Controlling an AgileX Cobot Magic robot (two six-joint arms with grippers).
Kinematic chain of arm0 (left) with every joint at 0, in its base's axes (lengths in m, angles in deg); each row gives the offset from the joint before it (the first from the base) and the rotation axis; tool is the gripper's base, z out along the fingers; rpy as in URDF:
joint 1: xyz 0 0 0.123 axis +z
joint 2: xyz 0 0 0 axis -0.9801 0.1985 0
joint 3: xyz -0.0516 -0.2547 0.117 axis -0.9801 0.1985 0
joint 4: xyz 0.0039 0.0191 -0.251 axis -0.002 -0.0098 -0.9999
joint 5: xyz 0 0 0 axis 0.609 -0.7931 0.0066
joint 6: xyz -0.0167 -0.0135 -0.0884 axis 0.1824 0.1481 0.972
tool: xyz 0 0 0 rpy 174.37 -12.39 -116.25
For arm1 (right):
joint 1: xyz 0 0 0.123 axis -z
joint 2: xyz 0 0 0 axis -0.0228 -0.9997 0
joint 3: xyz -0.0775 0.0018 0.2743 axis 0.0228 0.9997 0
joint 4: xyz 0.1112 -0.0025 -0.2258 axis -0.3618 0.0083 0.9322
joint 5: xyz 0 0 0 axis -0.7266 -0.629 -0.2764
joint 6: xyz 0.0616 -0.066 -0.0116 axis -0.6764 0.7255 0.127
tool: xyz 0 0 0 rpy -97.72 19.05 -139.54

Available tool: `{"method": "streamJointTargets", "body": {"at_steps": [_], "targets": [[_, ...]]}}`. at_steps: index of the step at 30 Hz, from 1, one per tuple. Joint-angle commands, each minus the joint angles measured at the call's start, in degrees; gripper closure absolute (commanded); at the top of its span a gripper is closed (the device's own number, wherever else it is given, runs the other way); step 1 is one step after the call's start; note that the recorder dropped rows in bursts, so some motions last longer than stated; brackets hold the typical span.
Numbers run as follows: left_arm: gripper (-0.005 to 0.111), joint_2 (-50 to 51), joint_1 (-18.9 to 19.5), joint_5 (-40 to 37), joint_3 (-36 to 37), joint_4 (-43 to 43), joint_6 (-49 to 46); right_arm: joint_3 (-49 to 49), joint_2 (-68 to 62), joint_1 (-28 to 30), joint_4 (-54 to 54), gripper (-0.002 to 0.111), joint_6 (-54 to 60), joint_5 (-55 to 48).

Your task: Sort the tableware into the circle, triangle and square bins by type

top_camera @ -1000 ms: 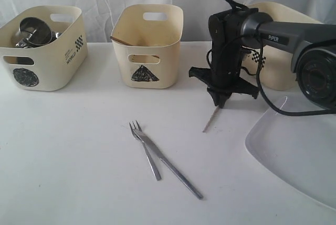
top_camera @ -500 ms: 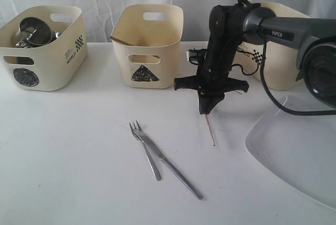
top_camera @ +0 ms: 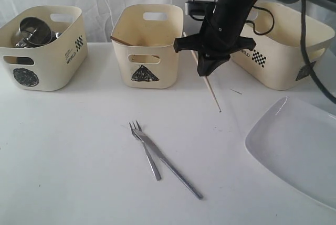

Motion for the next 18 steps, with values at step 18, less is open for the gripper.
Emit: {"method": "streamJointTargets", "body": {"at_steps": [18], "targets": [[0.106, -0.22, -0.24, -1.58, 0.44, -0.59, 0.01, -0.16, 4.59, 2.81, -25.82, 0.108, 28.93, 46.31]]}}
